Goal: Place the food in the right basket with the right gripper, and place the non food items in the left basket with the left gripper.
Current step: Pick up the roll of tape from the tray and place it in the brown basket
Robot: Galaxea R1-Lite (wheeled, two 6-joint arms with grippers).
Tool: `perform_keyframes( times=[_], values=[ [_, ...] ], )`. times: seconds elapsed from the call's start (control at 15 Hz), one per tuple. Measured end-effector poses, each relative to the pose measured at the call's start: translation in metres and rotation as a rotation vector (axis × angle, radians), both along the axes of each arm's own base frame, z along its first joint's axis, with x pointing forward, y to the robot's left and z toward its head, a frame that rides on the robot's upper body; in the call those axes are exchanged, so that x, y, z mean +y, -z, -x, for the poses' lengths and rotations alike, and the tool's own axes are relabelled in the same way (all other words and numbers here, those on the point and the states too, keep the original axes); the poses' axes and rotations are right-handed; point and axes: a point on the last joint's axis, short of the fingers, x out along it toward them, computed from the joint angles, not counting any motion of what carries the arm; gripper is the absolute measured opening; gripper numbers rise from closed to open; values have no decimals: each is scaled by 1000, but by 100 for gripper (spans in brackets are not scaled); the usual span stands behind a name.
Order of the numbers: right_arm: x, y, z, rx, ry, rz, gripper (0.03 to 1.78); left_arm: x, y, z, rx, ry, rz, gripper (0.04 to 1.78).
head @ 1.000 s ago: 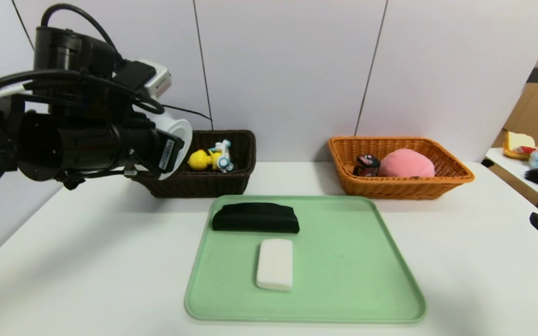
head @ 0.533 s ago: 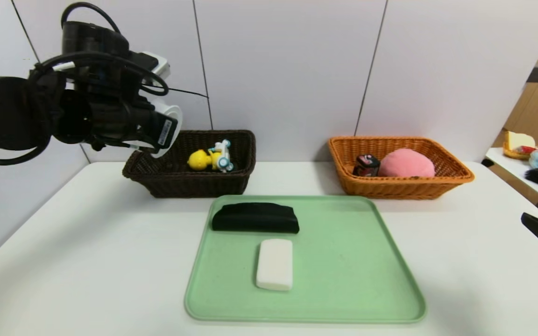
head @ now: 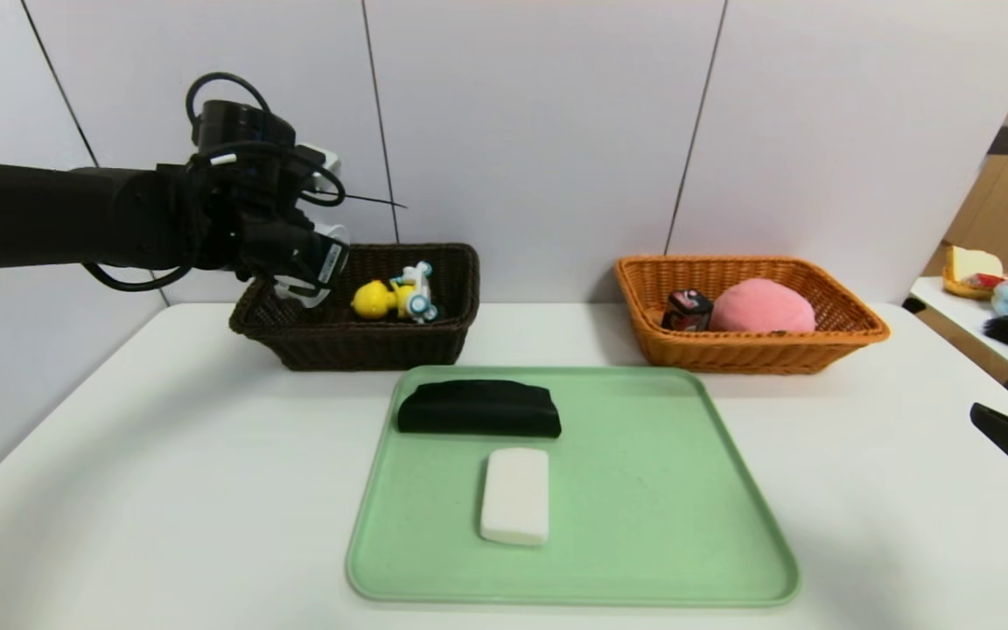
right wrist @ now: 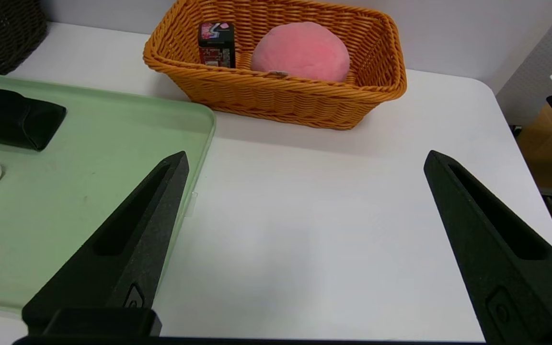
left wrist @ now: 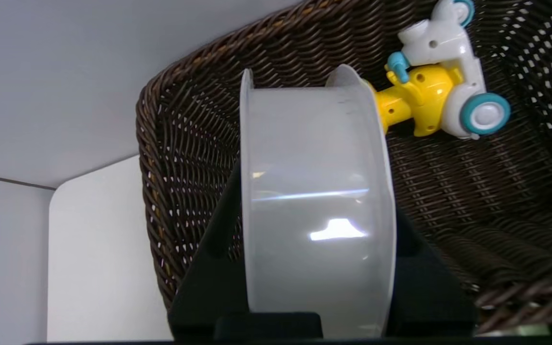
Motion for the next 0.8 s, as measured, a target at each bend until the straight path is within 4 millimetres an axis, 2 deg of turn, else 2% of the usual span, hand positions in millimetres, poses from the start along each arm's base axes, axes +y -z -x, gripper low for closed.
perform_keyframes(
  times=[0.2,0.4,0.8],
  values=[
    [0,1,0,3,-1,0,169,5,18,-16,36,-21,-7,59],
    [0,2,0,8,-1,-1,169,8,27,-28,46,-34,-12,59],
    [0,6,2,17,-15,-3,169,12,42,-40,72,-55,-20,59]
  ],
)
